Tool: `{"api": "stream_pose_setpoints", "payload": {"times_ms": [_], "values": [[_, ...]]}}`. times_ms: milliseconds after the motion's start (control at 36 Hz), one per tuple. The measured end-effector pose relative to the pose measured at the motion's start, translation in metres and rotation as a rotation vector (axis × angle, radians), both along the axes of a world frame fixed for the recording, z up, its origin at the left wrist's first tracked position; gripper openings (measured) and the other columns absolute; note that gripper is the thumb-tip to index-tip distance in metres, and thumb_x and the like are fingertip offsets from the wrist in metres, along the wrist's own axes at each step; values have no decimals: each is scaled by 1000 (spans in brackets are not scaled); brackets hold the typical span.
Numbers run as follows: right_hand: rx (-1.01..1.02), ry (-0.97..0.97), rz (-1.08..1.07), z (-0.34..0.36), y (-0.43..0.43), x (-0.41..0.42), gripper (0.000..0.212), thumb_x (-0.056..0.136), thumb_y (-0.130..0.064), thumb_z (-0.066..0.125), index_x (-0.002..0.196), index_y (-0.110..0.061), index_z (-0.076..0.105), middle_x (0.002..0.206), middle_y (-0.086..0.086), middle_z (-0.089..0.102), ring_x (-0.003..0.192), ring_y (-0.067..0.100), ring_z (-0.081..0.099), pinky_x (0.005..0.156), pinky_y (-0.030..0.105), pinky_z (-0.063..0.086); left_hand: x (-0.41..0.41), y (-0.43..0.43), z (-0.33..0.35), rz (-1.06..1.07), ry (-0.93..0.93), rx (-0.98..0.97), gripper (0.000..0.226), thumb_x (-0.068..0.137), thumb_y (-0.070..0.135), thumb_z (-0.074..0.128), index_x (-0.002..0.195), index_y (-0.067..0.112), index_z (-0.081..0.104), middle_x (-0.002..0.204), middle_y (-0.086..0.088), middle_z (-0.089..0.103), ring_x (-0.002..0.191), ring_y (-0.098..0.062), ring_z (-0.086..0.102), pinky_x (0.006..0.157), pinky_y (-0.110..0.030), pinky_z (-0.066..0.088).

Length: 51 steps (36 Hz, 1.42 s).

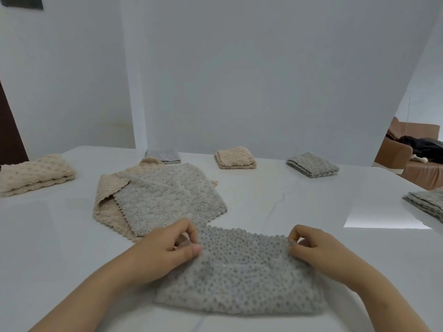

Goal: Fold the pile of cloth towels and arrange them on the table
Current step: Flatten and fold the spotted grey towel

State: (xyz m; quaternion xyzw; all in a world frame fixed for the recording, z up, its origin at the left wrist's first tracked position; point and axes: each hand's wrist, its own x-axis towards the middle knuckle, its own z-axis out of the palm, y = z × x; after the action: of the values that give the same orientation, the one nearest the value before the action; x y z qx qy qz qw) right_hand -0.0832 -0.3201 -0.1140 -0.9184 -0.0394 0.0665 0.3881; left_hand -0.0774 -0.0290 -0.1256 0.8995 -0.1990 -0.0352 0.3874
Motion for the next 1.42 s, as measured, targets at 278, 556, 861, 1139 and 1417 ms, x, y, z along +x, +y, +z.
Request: {"api": "stream_pose_setpoints", "payload": {"times_ms": [278,556,861,1139,1417], "values": [[-138,-192,-11,-12,8,4,15,94,-32,48,86,-38,58,87,-15,67,82,-4,61,76,16,47,12,-2,-16,73,-218,206,42,81,55,25,112,44,51,114,31,54,108,5,51,93,-22,38],[-554,-123,43,-16,13,10,40,97,-45,32,136,-38,38,143,-23,37,132,0,32,111,32,20,16,-9,-22,49,-30,691,122,38,92,-21,146,40,5,156,17,-4,143,-3,-8,116,-38,2],[-568,-209,51,-24,23,10,48,94,-56,28,140,-40,29,152,-19,20,142,5,11,113,30,10,16,-12,-22,201,-472,702,63,84,67,15,112,38,63,126,10,61,118,-12,55,100,-33,34],[-510,-143,92,-29,11,17,60,84,-68,26,138,-41,35,150,-21,25,140,2,17,116,33,14,23,-10,-31,101,-157,739,114,49,87,-22,148,34,0,156,14,-8,144,-7,-11,115,-44,-11],[-411,-247,75,-19,2,13,15,78,-50,64,79,-46,49,94,-17,48,97,6,41,84,23,33,26,11,-21,12,-244,422,77,33,101,7,75,51,46,101,33,39,103,11,26,90,-26,20]]}}
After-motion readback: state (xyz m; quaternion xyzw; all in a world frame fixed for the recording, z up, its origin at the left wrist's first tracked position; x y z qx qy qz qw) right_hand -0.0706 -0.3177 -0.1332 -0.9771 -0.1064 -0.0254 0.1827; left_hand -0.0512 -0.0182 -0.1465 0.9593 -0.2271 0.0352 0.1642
